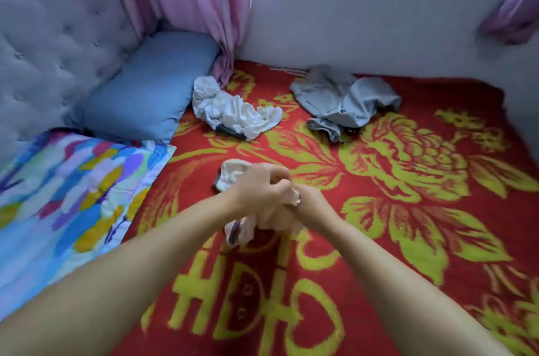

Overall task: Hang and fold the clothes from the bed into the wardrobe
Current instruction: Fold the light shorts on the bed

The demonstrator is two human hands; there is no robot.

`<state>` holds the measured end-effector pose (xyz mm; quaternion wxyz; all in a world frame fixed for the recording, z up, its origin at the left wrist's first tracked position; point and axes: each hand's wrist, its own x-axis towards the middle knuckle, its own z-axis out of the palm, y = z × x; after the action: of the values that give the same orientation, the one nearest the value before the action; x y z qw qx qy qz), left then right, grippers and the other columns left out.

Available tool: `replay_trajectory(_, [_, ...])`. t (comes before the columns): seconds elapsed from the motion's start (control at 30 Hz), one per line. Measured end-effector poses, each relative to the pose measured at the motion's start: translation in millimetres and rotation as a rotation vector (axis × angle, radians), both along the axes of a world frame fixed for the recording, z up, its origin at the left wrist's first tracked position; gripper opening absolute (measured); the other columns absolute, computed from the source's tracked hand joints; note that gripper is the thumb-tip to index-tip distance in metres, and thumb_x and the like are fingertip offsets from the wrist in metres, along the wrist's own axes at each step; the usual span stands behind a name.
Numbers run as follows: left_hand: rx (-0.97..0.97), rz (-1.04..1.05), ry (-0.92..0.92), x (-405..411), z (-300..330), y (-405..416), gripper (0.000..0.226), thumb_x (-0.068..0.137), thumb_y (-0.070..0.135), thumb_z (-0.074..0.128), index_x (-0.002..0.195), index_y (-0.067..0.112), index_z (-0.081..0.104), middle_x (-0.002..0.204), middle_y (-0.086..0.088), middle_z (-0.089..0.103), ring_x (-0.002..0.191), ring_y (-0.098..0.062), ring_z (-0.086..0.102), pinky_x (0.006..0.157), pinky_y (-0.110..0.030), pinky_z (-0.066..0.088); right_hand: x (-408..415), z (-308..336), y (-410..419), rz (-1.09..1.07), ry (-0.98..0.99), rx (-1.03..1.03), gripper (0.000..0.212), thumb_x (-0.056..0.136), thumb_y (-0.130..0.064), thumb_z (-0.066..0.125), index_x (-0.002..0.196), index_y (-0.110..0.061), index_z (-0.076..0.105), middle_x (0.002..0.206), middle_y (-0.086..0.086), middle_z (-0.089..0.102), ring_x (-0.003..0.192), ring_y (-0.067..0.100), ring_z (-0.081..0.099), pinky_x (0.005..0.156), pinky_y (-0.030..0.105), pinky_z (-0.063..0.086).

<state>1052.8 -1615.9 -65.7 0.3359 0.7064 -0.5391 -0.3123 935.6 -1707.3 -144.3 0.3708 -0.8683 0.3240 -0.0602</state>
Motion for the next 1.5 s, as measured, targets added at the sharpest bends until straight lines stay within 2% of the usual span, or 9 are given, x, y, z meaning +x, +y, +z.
replay_trajectory(0.2, [0.044,-0.075,-0.232,29.8,87.2,13.1,0.021,0.084,0.037,0.07,0.101,0.026,0.066,0.088,0.006,0.064,0.083,-0.004,0.056,0.068,-0.008,0.038,-41.2,113.3,-23.5,0.006,-0.055,-0.091,0.009,0.088,-0.015,0.059,0.083,-0.008,0.062,0.081,0.006,0.062,0.08,0.021,0.055,0.068,0.035,0.039])
replay_trajectory(0.43, [-0.141,0.135,-0.559,34.2,146.5,4.7,0.016,0.084,0.019,0.059,0.07,0.012,0.064,0.071,-0.009,0.061,0.078,-0.028,0.058,0.063,-0.033,0.037,-71.4,213.0,-28.7,-0.075,-0.155,-0.157,0.021,0.091,-0.026,0.063,0.089,-0.006,0.07,0.077,0.002,0.061,0.071,0.012,0.052,0.063,0.029,0.04])
replay_trajectory(0.6, [-0.375,0.258,-0.102,26.4,177.9,-6.4,0.043,0.074,0.039,0.052,0.069,-0.003,0.056,0.059,-0.004,0.044,0.06,-0.017,0.041,0.058,-0.032,0.035,-97.1,275.6,-31.9,-0.134,-0.257,-0.151,0.02,0.091,-0.021,0.061,0.091,-0.002,0.069,0.077,0.003,0.059,0.072,0.014,0.052,0.068,0.031,0.043])
replay_trajectory(0.73, [-0.549,0.34,0.152,11.1,204.6,-14.8,0.018,0.088,0.027,0.054,0.085,0.011,0.063,0.078,-0.005,0.056,0.075,-0.017,0.048,0.068,-0.032,0.038,-102.8,314.6,-30.4,-0.142,-0.168,-0.248,0.018,0.093,-0.031,0.059,0.087,-0.019,0.071,0.08,-0.003,0.067,0.071,0.011,0.061,0.066,0.024,0.051])
replay_trajectory(0.87, [-0.611,0.333,0.183,4.6,227.4,-17.7,0.019,0.096,0.027,0.051,0.103,0.018,0.066,0.099,-0.002,0.066,0.094,-0.016,0.059,0.085,-0.031,0.045,-106.7,328.7,-29.8,-0.178,-0.233,-0.278,0.022,0.093,-0.031,0.058,0.089,-0.014,0.071,0.078,0.001,0.067,0.068,0.013,0.061,0.066,0.031,0.053])
replay_trajectory(1.0, [-0.652,0.385,0.187,0.4,240.3,-17.9,0.032,0.096,0.036,0.051,0.101,0.009,0.067,0.089,-0.01,0.066,0.075,-0.013,0.058,0.069,-0.027,0.045,-105.4,351.4,-24.6,-0.222,-0.493,-0.138,0.015,0.093,-0.019,0.058,0.082,-0.02,0.068,0.063,-0.011,0.067,0.058,0.002,0.062,0.056,0.017,0.051])
replay_trajectory(1.17, [-0.519,0.26,0.347,-2.9,196.2,-18.2,0.024,0.098,0.03,0.051,0.109,0.008,0.053,0.086,-0.007,0.059,0.074,-0.016,0.054,0.069,-0.029,0.044,-88.8,400.0,-19.2,-0.39,-0.771,0.023,0.018,0.093,-0.018,0.056,0.078,-0.015,0.063,0.065,-0.004,0.067,0.058,0.007,0.064,0.051,0.018,0.051])
replay_trajectory(1.37, [0.006,-0.063,-0.072,-14.9,72.3,-0.6,0.117,0.057,0.063,0.054,0.154,0.024,0.0,0.158,-0.003,0.01,0.146,-0.023,0.011,0.117,-0.043,0.018,-84.3,438.1,-27.5,-0.513,-1.008,0.197,0.017,0.095,-0.024,0.054,0.093,-0.013,0.066,0.089,0.006,0.068,0.082,0.019,0.066,0.071,0.03,0.059])
replay_trajectory(1.5, [0.067,0.022,-0.064,-48.2,10.4,-7.6,0.035,0.078,0.032,0.058,0.111,0.021,0.059,0.122,-0.009,0.059,0.12,-0.029,0.05,0.093,-0.038,0.042,-99.5,449.2,-35.1,-0.502,-1.099,0.202,0.016,0.091,-0.026,0.059,0.092,-0.013,0.068,0.085,0.006,0.072,0.083,0.02,0.069,0.077,0.036,0.058])
